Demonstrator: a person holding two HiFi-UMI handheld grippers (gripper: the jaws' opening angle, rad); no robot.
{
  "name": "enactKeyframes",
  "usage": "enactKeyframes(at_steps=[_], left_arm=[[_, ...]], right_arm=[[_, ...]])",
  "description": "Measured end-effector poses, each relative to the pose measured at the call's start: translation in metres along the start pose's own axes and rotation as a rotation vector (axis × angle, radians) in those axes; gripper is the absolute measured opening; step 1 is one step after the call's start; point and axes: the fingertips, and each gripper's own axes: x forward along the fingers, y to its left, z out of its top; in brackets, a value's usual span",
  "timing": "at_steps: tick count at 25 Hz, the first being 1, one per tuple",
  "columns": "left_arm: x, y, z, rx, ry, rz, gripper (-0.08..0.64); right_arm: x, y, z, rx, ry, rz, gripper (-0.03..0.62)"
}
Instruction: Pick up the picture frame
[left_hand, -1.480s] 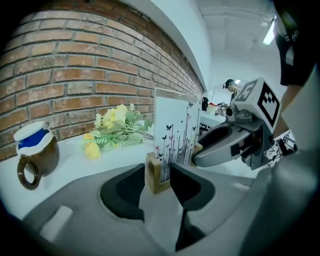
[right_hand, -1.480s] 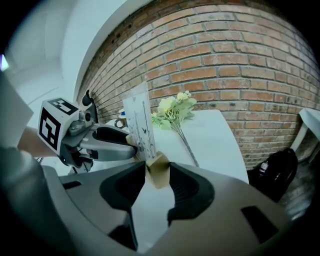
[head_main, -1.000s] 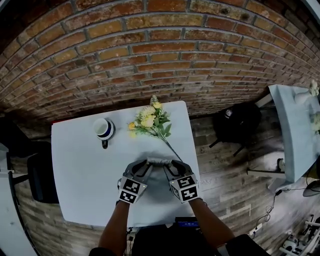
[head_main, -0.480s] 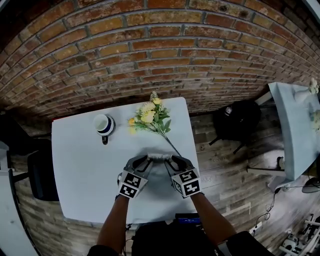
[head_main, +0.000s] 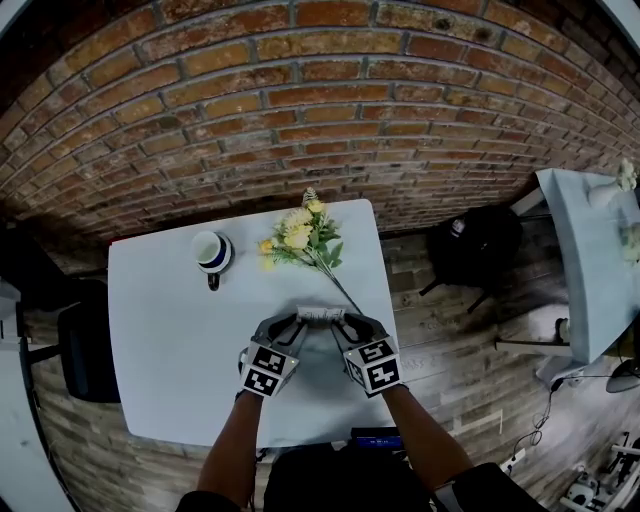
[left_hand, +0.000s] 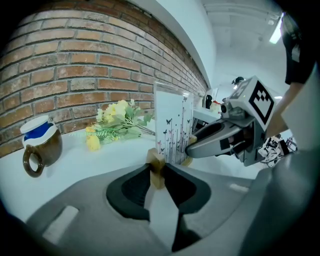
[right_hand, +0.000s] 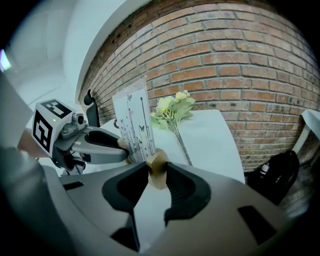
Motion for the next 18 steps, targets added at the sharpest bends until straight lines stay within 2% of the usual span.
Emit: enactKeyframes(at_steps=[7,12,18], left_arm=[[-0.01,-0.007,0.01,0.001,-0.006,0.021,0.095],[-0.025,-0.009,0.03,0.029,-0.036,0.042,0.095],[-0.052,-0.019,0.061,0.021,-0.079,0.077,0.095]], right_arm=[[-0.013,0.003,0.007,-0.007,-0.007,0.007,0.12],[-0.028,0.008,0.023,-0.008,-0.044,0.018,0.12],[-0.057,0.015,0.051,-0.026,-0.088,0.04,0.118]])
